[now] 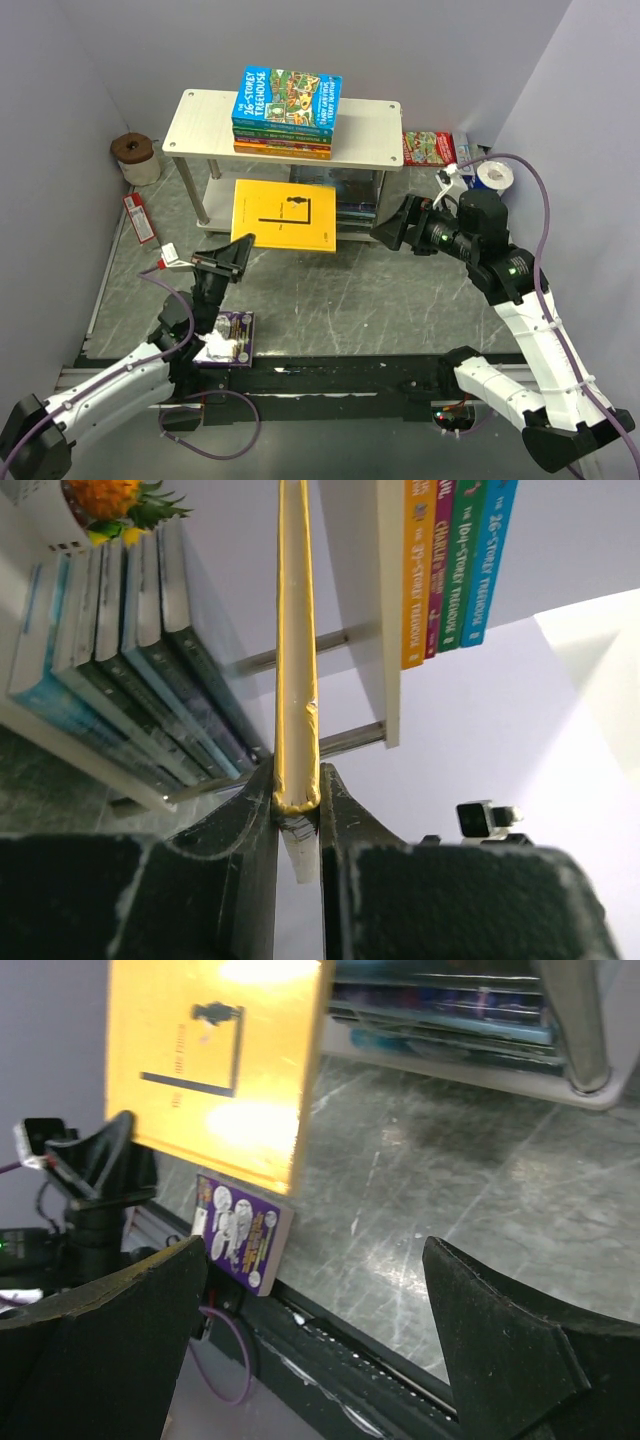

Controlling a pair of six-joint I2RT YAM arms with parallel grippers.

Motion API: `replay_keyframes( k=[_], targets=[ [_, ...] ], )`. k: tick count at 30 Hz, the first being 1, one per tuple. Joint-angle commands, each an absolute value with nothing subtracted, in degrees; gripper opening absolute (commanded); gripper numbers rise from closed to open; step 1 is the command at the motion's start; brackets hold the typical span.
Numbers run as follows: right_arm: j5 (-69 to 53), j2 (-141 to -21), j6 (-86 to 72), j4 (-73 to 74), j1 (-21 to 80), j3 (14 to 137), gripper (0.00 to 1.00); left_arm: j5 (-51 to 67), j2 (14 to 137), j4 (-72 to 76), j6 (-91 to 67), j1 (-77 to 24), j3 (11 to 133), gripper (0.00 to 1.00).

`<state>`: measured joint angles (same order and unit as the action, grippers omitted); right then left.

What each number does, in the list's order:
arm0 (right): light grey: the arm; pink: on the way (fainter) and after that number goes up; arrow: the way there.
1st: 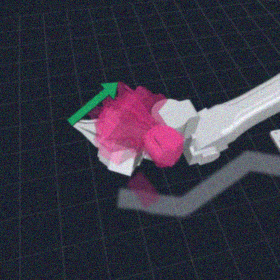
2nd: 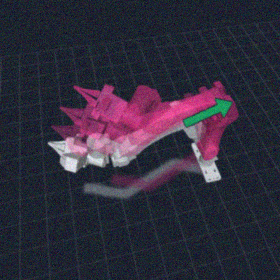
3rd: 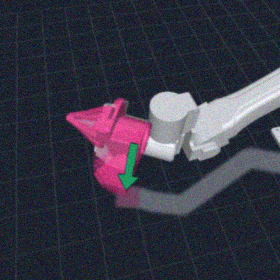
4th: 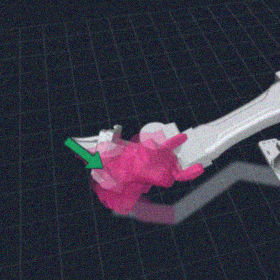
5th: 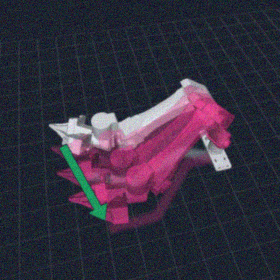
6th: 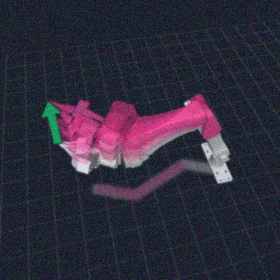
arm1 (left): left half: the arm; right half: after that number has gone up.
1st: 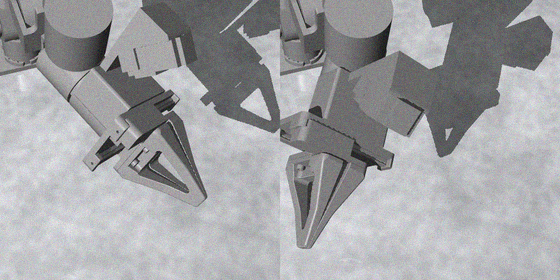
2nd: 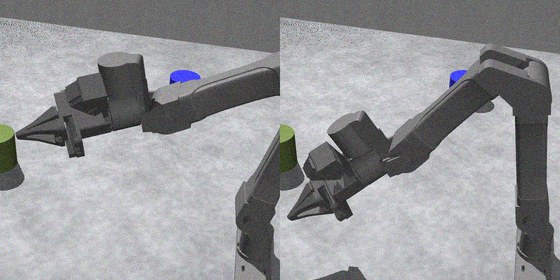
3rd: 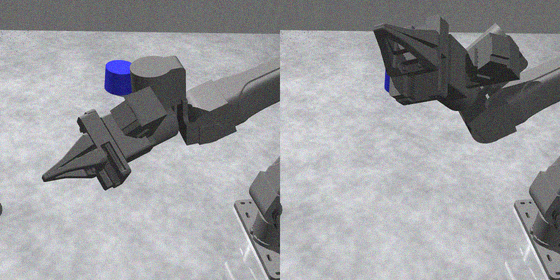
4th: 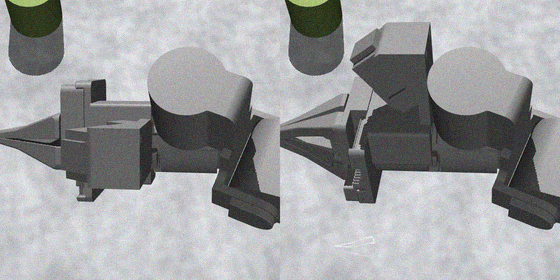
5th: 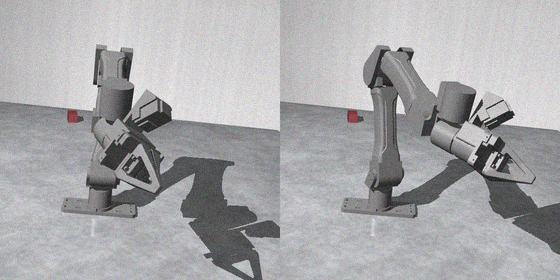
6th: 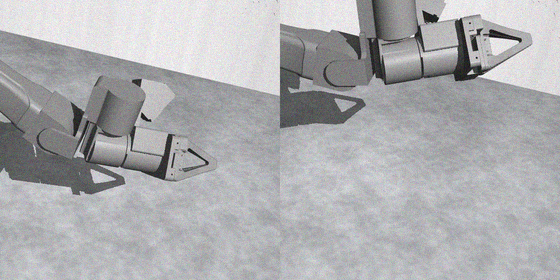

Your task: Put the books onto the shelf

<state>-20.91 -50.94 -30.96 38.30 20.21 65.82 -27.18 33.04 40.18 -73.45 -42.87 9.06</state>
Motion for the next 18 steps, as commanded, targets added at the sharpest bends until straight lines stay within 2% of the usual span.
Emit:
replay_keyframes(
  k=[1, 18],
  targets=[
    [-16.6, -49.7, -29.0, 39.0, 19.8, 67.0, 0.95, -20.9, 35.1, 53.3, -78.3, -40.9, 14.8, 0.01],
    [-13.7, -46.5, -27.8, 40.1, 19.3, 66.4, 0.95, -8.1, 61.7, 70.9, -85.1, -27.3, 23.5, 0.01]
  ],
)
